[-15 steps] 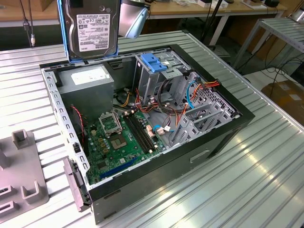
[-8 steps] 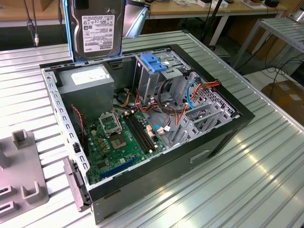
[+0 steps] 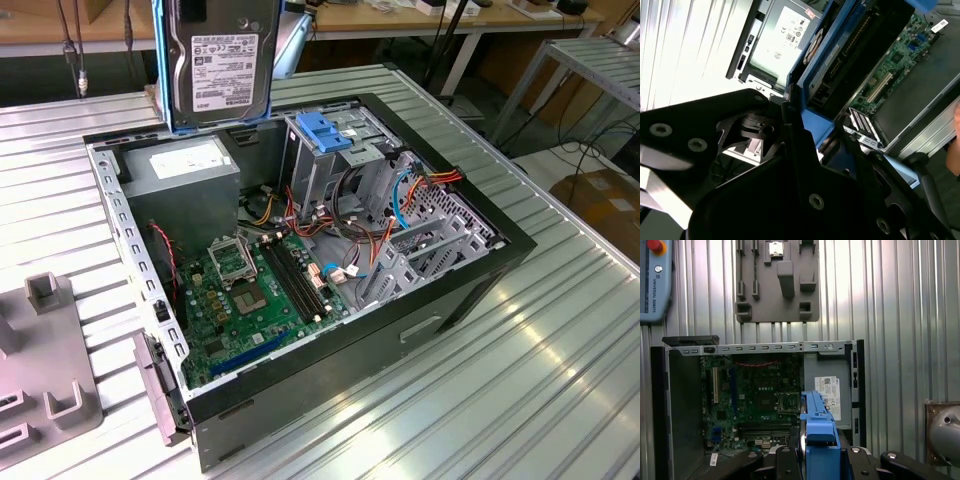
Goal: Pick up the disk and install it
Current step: 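Pick up the disk, then insert the disk into the insertion slot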
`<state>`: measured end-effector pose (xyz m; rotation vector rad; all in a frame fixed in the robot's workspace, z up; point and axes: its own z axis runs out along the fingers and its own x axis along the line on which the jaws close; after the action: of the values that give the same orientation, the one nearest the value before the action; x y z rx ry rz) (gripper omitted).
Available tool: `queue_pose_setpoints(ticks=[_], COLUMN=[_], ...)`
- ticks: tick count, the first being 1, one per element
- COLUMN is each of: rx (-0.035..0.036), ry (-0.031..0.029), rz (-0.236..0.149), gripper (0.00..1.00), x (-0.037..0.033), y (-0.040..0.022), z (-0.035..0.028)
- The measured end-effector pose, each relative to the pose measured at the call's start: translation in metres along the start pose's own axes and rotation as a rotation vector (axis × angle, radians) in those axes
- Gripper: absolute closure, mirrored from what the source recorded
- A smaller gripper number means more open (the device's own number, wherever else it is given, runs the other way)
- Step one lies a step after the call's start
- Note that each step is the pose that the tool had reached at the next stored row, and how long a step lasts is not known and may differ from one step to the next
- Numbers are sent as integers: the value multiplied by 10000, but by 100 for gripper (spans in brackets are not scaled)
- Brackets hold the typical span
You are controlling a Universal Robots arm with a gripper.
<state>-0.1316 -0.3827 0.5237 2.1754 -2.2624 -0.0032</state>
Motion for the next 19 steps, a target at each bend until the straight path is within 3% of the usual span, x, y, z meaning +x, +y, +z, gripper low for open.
queue_pose_setpoints(ticks=[11, 19], rx=[0, 0], ry=[0, 0], rz=[1, -1], gripper=[63, 63], x=[31, 41], y=[-50, -52], z=[2, 2])
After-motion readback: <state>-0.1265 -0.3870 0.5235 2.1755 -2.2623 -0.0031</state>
